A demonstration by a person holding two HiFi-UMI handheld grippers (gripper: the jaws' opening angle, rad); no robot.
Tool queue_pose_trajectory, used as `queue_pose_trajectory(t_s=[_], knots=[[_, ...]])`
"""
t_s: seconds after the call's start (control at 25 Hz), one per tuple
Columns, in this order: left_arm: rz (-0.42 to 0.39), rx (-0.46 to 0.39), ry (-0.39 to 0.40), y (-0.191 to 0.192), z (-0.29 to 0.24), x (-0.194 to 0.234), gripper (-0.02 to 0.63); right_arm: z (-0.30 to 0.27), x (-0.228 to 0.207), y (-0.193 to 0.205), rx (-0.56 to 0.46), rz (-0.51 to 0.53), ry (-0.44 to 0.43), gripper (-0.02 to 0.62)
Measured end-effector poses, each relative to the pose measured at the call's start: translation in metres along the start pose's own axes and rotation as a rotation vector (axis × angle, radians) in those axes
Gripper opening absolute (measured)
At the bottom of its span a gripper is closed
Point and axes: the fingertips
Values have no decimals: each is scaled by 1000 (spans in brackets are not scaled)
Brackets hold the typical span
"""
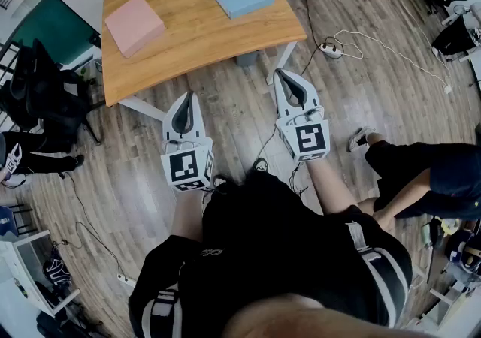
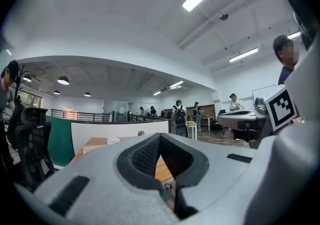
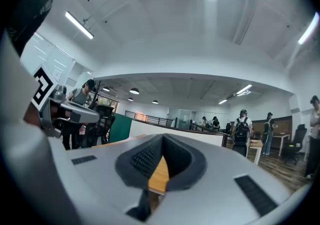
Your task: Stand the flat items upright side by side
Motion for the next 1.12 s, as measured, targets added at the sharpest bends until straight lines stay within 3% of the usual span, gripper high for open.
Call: queue_pose_trajectory(t_s=[0.2,0.44,0.52,0.56,0.84,1.12], knots=[[1,14,21,6,-21,-21,-2,3,-24,12,-3,-16,7,5],[28,42,52,24,-47,-60,1,15,-50,41,-20,-66,-50,20],[47,69,66,34,-57,-71,135,16,-57,52,-14,-88,-77,82],[56,80,68,38,-63,-74,165,15,-60,57,-9,-95,-85,102],[100,116,69,47,-96,-78,205,0,-74,82,22,-126,-135,191],[160,169,77,66,-155,-50,245,-50,-97,109,59,-165,-145,237]])
Point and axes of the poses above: the fingertips, and each gripper's own axes: z backward along the fingers, x to its left, y out of its underside, and after that the axes turned 9 degrees about z, right-handed
